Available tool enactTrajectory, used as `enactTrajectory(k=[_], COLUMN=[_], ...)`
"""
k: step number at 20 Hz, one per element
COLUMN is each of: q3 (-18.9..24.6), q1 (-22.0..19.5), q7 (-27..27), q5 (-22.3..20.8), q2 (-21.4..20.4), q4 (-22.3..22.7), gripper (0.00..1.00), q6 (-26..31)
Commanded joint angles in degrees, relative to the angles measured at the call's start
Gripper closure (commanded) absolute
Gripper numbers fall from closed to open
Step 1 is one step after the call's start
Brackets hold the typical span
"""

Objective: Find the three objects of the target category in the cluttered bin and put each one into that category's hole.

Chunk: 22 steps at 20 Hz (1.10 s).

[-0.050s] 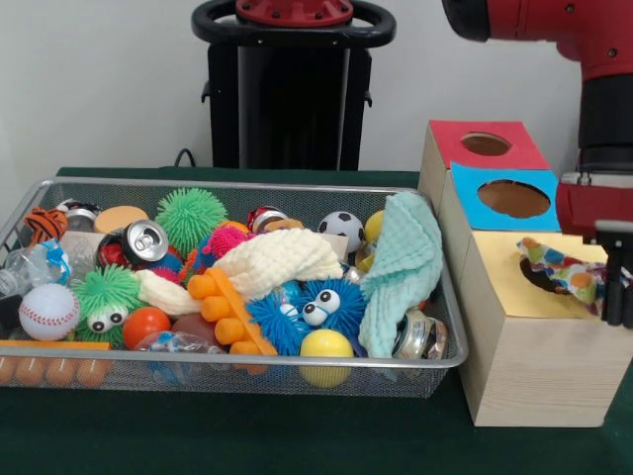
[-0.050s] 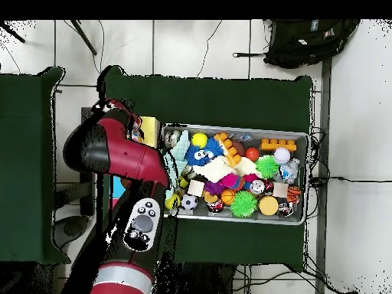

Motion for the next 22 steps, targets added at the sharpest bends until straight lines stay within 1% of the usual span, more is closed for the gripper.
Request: enactTrajectory(k=[1, 3, 7, 14, 22], q3=[-3.0, -3.1, -2.5, -2.0, -0.3], q1=[0.1, -0.1, -1.0, -1.4, -2.3], q7=[11.0, 10.6, 9.9, 9.6, 9.0], q5=[0.0, -0.6, -1.3, -1.6, -2.1], q2=[-3.2, -3.7, -4.3, -4.0, -4.2], q4=[3.9, 4.3, 5.4, 6.1, 7.9], gripper=[1.0, 1.0, 1.0, 1.0, 1.0], q6=[13.6, 14.3, 13.9, 12.0, 9.4])
